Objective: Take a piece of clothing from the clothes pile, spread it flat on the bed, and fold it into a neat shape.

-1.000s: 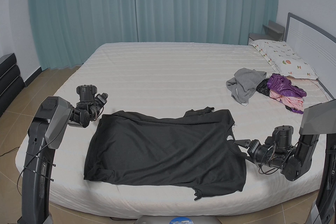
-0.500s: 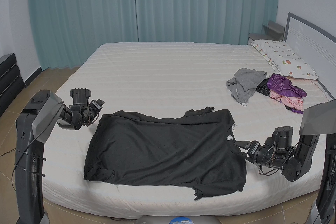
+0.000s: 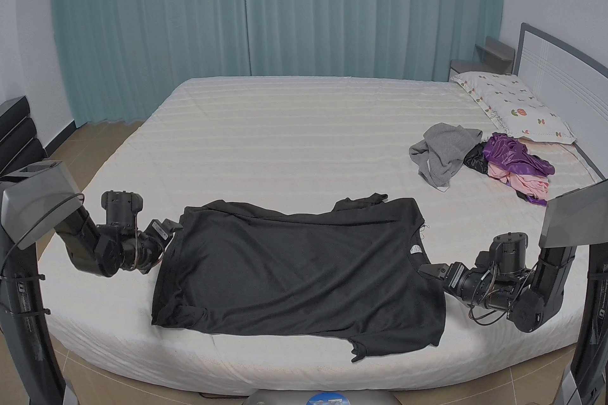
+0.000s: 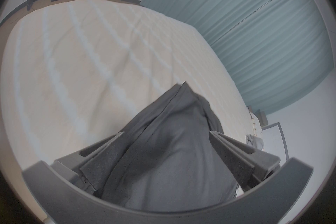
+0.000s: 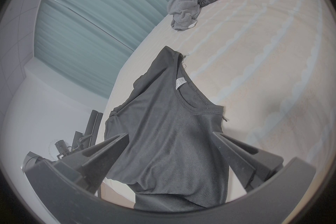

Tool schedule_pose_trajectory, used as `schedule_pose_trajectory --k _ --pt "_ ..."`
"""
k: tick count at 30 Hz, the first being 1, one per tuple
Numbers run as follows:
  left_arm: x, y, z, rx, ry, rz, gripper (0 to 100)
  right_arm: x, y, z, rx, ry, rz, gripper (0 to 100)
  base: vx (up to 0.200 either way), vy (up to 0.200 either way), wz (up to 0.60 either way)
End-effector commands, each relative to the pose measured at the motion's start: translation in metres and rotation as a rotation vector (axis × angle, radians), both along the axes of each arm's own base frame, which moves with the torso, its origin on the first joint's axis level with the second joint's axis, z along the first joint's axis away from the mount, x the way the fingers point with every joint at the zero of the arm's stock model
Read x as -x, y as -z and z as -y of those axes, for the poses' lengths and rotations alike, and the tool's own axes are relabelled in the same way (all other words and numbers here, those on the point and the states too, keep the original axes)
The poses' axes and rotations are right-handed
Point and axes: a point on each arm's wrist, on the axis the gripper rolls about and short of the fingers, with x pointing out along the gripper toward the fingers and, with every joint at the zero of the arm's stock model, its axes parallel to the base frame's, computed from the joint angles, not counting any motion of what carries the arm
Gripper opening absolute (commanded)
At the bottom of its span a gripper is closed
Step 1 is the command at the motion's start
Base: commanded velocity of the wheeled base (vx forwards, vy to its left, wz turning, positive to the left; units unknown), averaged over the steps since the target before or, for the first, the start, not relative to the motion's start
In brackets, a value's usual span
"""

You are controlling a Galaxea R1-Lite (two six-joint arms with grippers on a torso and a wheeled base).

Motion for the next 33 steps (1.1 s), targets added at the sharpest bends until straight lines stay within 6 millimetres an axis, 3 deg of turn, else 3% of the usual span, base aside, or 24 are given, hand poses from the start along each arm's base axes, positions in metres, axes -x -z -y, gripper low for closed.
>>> schedule_pose_trajectory --k 1,6,13,33 --pt "0.069 -0.023 0.012 0.029 0.055 0.010 100 0.006 -0.001 -0.003 0.042 -0.021 0.007 100 0.000 0.000 0.00" --pt "0.091 -0.020 0.016 0.030 0.070 -0.017 100 0.017 0.002 0.001 0.036 -0.014 0.008 100 0.000 0.000 0.00" --pt "0.100 -0.001 0.020 0.020 0.087 -0.094 100 0.031 0.005 0.003 0.038 -0.024 0.010 100 -0.200 0.000 0.00" --pt "0.092 0.050 0.034 -0.175 0.050 -0.119 100 0.029 0.012 0.003 0.028 -0.023 -0.010 100 -0.020 0.000 0.00"
